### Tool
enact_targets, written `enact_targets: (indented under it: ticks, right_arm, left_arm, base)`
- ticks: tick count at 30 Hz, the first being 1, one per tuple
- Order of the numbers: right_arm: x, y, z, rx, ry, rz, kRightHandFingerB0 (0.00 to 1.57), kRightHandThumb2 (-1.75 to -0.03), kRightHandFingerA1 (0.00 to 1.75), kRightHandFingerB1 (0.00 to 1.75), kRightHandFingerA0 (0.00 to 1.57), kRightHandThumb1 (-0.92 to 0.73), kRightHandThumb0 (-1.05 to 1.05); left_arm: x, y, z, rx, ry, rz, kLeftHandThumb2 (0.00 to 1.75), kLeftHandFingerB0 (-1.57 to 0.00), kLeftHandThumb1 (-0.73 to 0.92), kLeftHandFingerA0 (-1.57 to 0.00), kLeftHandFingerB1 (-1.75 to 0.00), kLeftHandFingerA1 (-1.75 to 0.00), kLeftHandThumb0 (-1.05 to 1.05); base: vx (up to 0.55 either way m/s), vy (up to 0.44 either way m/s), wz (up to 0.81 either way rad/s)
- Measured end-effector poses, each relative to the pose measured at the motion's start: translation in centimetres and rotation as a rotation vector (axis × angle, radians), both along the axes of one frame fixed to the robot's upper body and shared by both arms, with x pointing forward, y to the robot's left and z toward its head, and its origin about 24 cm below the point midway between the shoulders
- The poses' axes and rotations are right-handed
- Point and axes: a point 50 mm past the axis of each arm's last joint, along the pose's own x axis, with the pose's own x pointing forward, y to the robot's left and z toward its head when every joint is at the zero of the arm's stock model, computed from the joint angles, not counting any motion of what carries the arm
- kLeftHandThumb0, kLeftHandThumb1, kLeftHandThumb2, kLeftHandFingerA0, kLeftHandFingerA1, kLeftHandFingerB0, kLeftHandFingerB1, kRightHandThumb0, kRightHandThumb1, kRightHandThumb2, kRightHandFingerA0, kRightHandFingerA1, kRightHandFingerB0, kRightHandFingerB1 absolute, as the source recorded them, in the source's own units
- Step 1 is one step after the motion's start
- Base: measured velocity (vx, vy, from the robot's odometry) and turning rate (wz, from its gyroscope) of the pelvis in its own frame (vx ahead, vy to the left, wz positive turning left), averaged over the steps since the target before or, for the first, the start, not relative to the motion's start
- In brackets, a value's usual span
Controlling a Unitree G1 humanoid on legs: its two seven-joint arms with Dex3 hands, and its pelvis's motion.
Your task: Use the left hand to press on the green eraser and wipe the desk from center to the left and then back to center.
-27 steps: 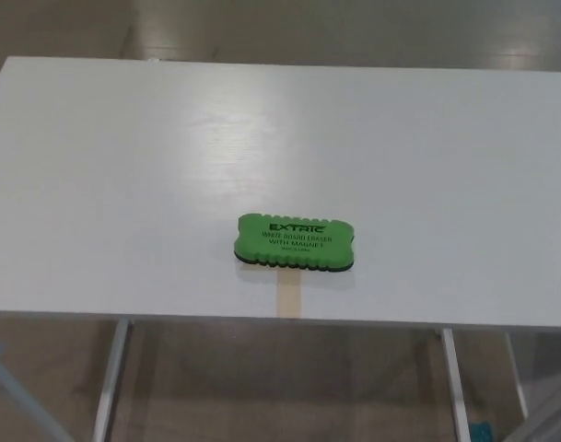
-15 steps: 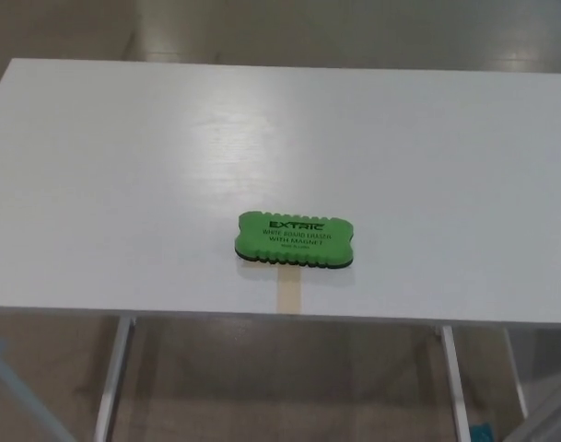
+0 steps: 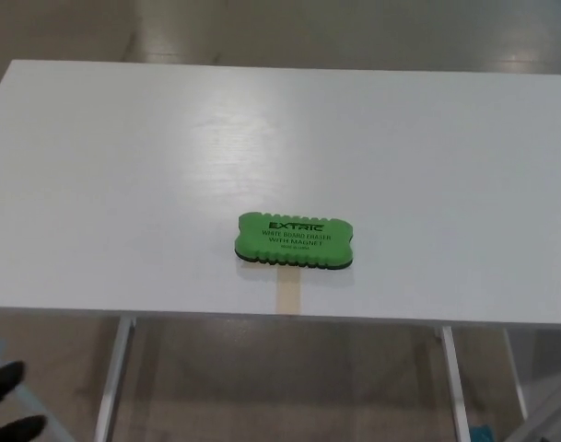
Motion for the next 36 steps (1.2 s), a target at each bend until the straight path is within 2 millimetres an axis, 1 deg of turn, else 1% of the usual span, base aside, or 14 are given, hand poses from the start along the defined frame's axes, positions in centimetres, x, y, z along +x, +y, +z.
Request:
enact_targets:
  ticks: [9,10,12,13,16,22,23,24,27,28,29,31,32,36]
  right_arm:
    - [-0.4,0.9,-0.6,-0.010,0.027,0.053,0.36,-0.84,0.53,0.48,0.51,-0.58,-0.46]
    - [-0.4,1.0,-0.7,-0.010,0.030,0.060,0.39,-0.61,0.41,0.36,0.56,-0.67,-0.39]
    - [-0.5,1.1,-0.8,-0.012,0.034,0.068,0.40,-0.61,0.40,0.36,0.56,-0.67,-0.39]
    - [-0.5,1.2,-0.8,-0.013,0.037,0.072,0.40,-0.61,0.40,0.36,0.55,-0.67,-0.39]
    - [-0.7,1.4,-1.0,-0.014,0.047,0.084,0.41,-0.61,0.41,0.36,0.55,-0.70,-0.38]
    - [-1.0,1.8,-1.4,-0.024,0.061,0.116,0.39,-0.62,0.43,0.36,0.56,-0.67,-0.40]
    - [-1.1,1.8,-1.4,-0.025,0.064,0.119,0.36,-0.86,0.55,0.49,0.51,-0.58,-0.45]
    - [-1.2,1.8,-1.5,-0.028,0.069,0.126,0.36,-0.86,0.55,0.49,0.51,-0.58,-0.45]
    - [-1.4,1.9,-1.7,-0.034,0.074,0.134,0.35,-0.85,0.55,0.48,0.51,-0.59,-0.45]
    - [-1.5,1.9,-1.7,-0.038,0.078,0.140,0.41,-0.61,0.45,0.36,0.58,-0.71,-0.37]
    - [-1.5,1.9,-1.8,-0.041,0.079,0.143,0.34,-0.85,0.57,0.48,0.53,-0.59,-0.44]
    - [-1.6,2.0,-1.8,-0.047,0.081,0.147,0.34,-0.85,0.57,0.48,0.53,-0.59,-0.44]
    - [-1.6,2.0,-1.8,-0.052,0.082,0.150,0.41,-0.61,0.48,0.36,0.60,-0.71,-0.37]
    - [-1.6,2.2,-1.9,-0.079,0.086,0.175,0.40,-0.61,0.48,0.36,0.60,-0.71,-0.37]
  left_arm:
    - [1.0,-4.0,4.0,-0.018,-0.077,-0.350,0.89,-0.14,0.45,-0.33,-0.53,-0.57,-0.30]
    - [1.2,-4.6,4.7,-0.022,-0.094,-0.401,0.89,-0.16,0.46,-0.33,-0.54,-0.56,-0.30]
    - [1.4,-5.5,5.6,-0.028,-0.112,-0.464,0.89,-0.17,0.46,-0.33,-0.55,-0.57,-0.30]
    - [1.5,-6.2,6.3,-0.033,-0.132,-0.514,0.59,-0.26,0.65,-0.42,-0.50,-0.42,-0.34]
    - [2.0,-8.0,8.5,-0.049,-0.196,-0.640,0.59,-0.28,0.65,-0.45,-0.51,-0.42,-0.34]
    - [3.3,-11.9,13.3,-0.078,-0.348,-0.884,0.59,-0.30,0.65,-0.47,-0.49,-0.42,-0.34]
    - [3.4,-12.2,13.7,-0.081,-0.360,-0.903,0.59,-0.33,0.65,-0.47,-0.44,-0.42,-0.35]
    - [3.9,-13.0,14.7,-0.086,-0.395,-0.946,0.59,-0.33,0.65,-0.47,-0.44,-0.42,-0.35]
    - [4.6,-14.0,15.9,-0.094,-0.430,-0.990,0.59,-0.41,0.64,-0.50,-0.35,-0.42,-0.36]
    - [5.3,-14.6,16.7,-0.102,-0.453,-1.011,0.59,-0.42,0.64,-0.50,-0.34,-0.42,-0.35]
    - [5.6,-15.0,17.1,-0.108,-0.465,-1.022,0.59,-0.43,0.64,-0.52,-0.34,-0.41,-0.35]
    - [6.5,-15.9,18.1,-0.116,-0.492,-1.038,0.59,-0.43,0.64,-0.52,-0.34,-0.41,-0.35]
    - [7.0,-16.4,18.5,-0.121,-0.504,-1.042,0.60,-0.43,0.65,-0.50,-0.34,-0.38,-0.34]
    - [9.3,-18.3,19.5,-0.123,-0.513,-1.033,0.60,-0.43,0.67,-0.53,-0.35,-0.39,-0.33]
  base:
    - [0.00,0.000,0.00]
    - [0.00,0.000,0.00]
    - [0.00,0.000,0.00]
    - [0.00,0.000,0.00]
    - [0.00,0.000,0.00]
    - [0.00,0.000,0.00]
    - [0.00,0.000,0.00]
    - [0.00,0.000,0.00]
    - [0.00,0.000,0.00]
    - [0.00,0.000,0.00]
    - [0.00,0.000,0.00]
    - [0.00,0.000,0.00]
    - [0.00,0.000,0.00]
    - [0.00,0.000,0.00]
